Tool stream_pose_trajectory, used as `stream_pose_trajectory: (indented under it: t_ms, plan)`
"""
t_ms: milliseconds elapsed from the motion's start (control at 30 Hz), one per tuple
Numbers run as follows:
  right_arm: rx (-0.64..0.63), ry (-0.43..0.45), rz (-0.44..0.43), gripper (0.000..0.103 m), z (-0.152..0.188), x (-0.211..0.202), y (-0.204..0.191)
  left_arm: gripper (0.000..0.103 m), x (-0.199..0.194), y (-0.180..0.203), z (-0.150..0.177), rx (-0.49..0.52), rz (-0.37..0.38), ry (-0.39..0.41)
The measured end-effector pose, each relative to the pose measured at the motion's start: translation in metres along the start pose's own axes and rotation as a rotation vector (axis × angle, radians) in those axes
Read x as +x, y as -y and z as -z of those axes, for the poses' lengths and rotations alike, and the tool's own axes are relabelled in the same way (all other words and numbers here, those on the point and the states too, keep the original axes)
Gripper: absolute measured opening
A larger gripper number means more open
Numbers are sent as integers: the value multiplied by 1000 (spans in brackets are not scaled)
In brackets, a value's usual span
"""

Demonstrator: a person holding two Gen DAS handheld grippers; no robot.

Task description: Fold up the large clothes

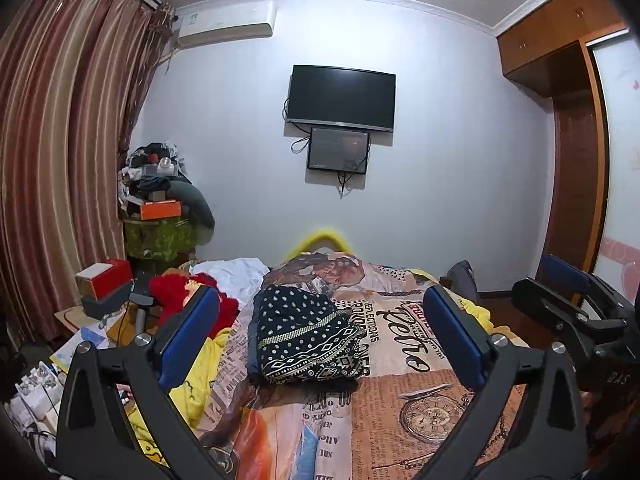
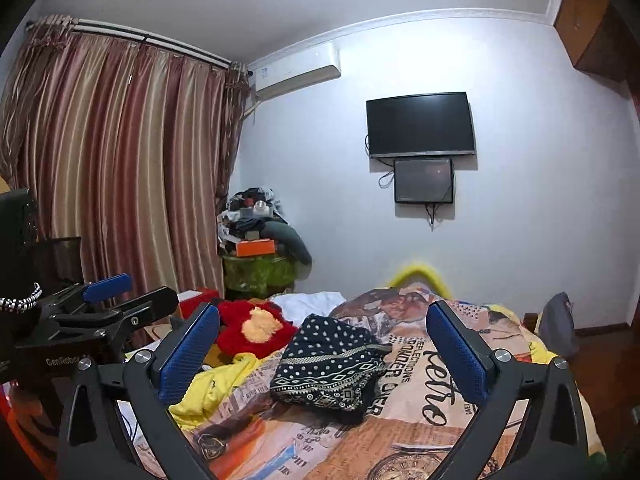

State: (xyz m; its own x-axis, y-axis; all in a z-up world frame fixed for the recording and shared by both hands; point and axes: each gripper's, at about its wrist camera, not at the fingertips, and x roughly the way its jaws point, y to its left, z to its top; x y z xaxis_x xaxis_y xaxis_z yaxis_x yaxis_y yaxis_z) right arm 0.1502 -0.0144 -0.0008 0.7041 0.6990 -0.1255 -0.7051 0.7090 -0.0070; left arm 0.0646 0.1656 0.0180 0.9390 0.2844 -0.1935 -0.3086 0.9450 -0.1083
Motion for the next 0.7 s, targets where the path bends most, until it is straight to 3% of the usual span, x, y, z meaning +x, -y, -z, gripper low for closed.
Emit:
stream_pose_trajectory:
  t_ms: [700]
  plan:
    - [40,-37,17,103,4,10,9,103,6,-1,3,-13,-3,-20]
